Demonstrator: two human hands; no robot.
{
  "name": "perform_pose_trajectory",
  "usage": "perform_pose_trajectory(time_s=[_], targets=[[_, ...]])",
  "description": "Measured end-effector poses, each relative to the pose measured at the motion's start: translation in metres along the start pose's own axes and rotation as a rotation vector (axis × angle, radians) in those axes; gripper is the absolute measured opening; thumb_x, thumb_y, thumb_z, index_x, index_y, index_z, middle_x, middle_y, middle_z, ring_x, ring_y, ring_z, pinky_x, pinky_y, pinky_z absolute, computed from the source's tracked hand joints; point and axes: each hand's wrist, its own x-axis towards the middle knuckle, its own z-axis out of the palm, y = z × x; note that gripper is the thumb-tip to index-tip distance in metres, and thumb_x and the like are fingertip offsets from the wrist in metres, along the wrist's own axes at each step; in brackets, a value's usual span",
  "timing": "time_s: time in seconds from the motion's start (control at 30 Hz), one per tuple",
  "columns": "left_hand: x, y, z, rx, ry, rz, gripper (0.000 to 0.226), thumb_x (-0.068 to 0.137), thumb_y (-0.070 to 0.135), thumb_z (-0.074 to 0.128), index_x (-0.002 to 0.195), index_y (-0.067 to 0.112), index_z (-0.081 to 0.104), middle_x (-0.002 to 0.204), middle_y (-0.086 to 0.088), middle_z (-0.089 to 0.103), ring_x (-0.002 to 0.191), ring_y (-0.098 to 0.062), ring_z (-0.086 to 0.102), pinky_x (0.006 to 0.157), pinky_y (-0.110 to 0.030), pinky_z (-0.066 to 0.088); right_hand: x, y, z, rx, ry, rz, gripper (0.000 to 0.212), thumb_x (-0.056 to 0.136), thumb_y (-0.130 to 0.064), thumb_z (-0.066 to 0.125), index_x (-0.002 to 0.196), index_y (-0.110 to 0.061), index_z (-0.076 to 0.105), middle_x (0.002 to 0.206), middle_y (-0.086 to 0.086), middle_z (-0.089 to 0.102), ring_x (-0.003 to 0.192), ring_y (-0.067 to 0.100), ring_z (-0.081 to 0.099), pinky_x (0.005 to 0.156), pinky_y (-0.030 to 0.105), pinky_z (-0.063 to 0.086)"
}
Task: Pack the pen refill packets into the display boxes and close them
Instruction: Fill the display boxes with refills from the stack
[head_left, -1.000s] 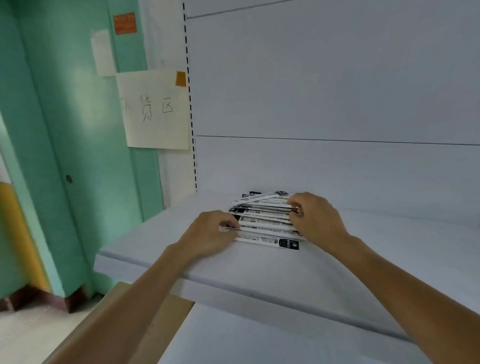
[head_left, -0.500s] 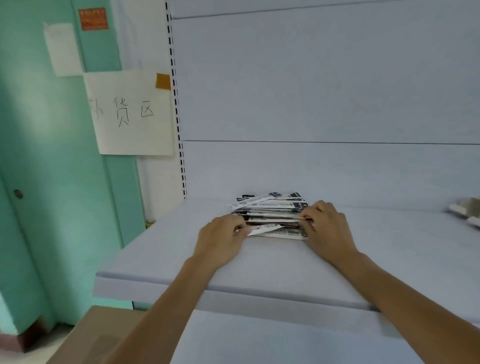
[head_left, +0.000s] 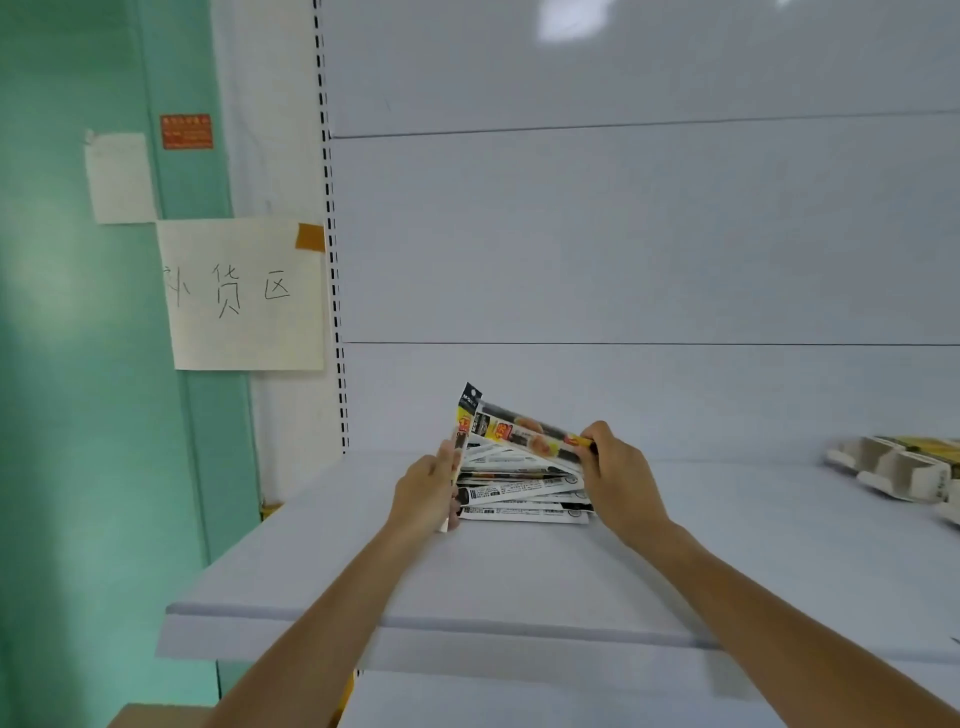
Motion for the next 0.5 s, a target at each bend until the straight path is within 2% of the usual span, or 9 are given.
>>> perform_pose_trajectory(time_s=[0.07, 0.2, 0.27, 0.33, 0.43, 0.5], targets=[[0.001, 0.003, 0.008, -0.032, -0.016, -0.025, 0.051, 0.092, 0.057, 0.035, 0.081, 0.011, 0.053, 0.055, 0.0, 0.048, 0.041, -0.013, 0.045, 0.052, -0.027, 0.04, 0.002, -0.01, 0.001, 0.101, 0.035, -0.011, 0.01, 0.098, -0.014, 0.042, 0.089, -0.009, 0.045, 0.073, 0.009, 0.057, 0.063, 0.026, 0.052, 0.056, 0.035, 0.04], [0.006, 0.01, 0.022, -0.196, 0.057, -0.08, 0.036, 0.097, 0.039, 0.04, 0.081, 0.015, 0.061, 0.07, -0.002, 0.056, 0.061, -0.017, 0.053, 0.07, -0.033, 0.046, 0.001, -0.022, 0.008, 0.178, 0.063, -0.05, 0.012, 0.097, -0.014, 0.043, 0.091, -0.005, 0.048, 0.072, 0.008, 0.057, 0.059, 0.021, 0.049, 0.051, 0.027, 0.036], [0.009, 0.014, 0.027, -0.345, 0.124, -0.122, 0.031, 0.098, 0.028, 0.042, 0.079, 0.012, 0.06, 0.073, -0.005, 0.059, 0.062, -0.018, 0.054, 0.064, -0.03, 0.047, 0.0, -0.025, 0.011, 0.202, 0.08, -0.041, 0.014, 0.098, -0.015, 0.043, 0.093, -0.004, 0.049, 0.073, 0.006, 0.056, 0.061, 0.021, 0.049, 0.052, 0.025, 0.035], [0.012, 0.016, 0.03, -0.419, 0.142, -0.151, 0.026, 0.097, 0.021, 0.044, 0.085, 0.005, 0.061, 0.081, -0.009, 0.063, 0.066, -0.018, 0.059, 0.06, -0.028, 0.051, -0.002, -0.025, 0.015, 0.232, 0.091, -0.008, 0.013, 0.098, -0.016, 0.042, 0.094, -0.005, 0.049, 0.074, 0.005, 0.056, 0.062, 0.02, 0.049, 0.051, 0.023, 0.035], [0.012, 0.019, 0.035, -0.452, 0.059, -0.159, 0.021, 0.096, 0.018, 0.045, 0.099, 0.002, 0.059, 0.088, -0.011, 0.066, 0.072, -0.019, 0.063, 0.068, -0.03, 0.054, -0.003, -0.025, 0.019, 0.3, 0.087, 0.067, 0.01, 0.097, -0.016, 0.045, 0.091, -0.009, 0.048, 0.076, 0.005, 0.058, 0.061, 0.016, 0.049, 0.049, 0.019, 0.034], [0.011, 0.02, 0.039, -0.472, 0.002, -0.165, 0.022, 0.098, 0.019, 0.043, 0.098, 0.005, 0.06, 0.084, -0.01, 0.067, 0.071, -0.02, 0.064, 0.064, -0.029, 0.055, -0.007, -0.029, 0.025, 0.327, -0.011, 0.098, 0.016, 0.095, -0.019, 0.049, 0.08, -0.016, 0.045, 0.071, 0.0, 0.055, 0.057, 0.01, 0.045, 0.047, 0.016, 0.032]])
